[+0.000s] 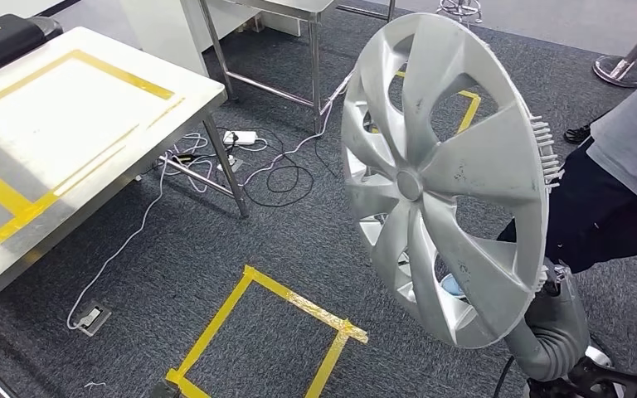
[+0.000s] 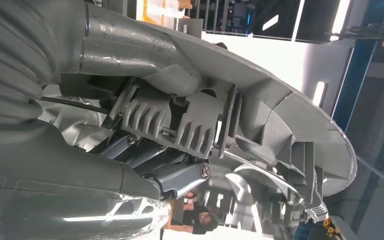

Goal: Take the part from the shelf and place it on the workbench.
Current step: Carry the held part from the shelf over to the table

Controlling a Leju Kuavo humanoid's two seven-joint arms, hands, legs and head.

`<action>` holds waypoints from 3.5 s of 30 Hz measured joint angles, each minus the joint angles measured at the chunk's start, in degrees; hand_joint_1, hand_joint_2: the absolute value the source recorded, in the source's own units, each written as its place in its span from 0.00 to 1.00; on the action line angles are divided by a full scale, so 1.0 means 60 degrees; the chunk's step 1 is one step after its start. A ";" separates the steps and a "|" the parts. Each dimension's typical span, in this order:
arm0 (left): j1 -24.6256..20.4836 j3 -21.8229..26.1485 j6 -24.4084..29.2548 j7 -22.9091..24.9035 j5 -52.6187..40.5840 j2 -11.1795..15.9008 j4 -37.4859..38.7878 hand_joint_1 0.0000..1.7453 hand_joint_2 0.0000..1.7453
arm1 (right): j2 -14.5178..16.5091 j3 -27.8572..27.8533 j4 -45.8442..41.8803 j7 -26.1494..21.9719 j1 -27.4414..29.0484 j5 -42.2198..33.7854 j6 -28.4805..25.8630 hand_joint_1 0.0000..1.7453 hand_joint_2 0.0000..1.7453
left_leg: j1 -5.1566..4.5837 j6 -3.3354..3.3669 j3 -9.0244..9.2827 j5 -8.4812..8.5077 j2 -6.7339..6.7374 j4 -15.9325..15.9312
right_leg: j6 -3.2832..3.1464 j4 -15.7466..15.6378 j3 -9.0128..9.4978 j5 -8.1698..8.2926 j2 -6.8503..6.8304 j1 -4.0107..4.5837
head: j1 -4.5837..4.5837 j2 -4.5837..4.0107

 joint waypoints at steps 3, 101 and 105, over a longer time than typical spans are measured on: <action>-0.0009 0.0007 -0.0001 -0.0014 -0.0049 -0.0005 0.0000 0.00 1.00 | 0.0045 -0.0070 -0.0006 0.0001 0.0001 0.0018 0.0000 1.00 1.00 | 0.0025 0.0001 -0.0743 -0.0388 0.0153 0.1329 | -0.0087 0.0002 0.0050 -0.0066 -0.0305 0.0110 | -0.0003 0.0000; -0.0212 0.0958 -0.0097 -0.0087 -0.0543 0.0057 0.0348 0.00 1.00 | 0.0187 -0.0739 0.0181 0.0129 -0.0560 0.1057 -0.0574 1.00 1.00 | -0.0124 0.0415 0.0371 0.1074 0.0371 -0.1381 | 0.0180 -0.0148 0.0252 -0.0097 -0.0024 0.0016 | 0.0032 0.0000; -0.0231 0.0969 -0.0101 -0.0034 -0.0586 0.0042 0.0362 0.00 1.00 | 0.0149 -0.0847 0.0134 0.0080 -0.0685 0.1267 -0.0613 1.00 1.00 | -0.0090 0.0542 0.0557 0.1152 0.0282 -0.1707 | 0.0315 0.0019 0.0175 -0.0233 -0.0071 0.0023 | 0.0039 0.0000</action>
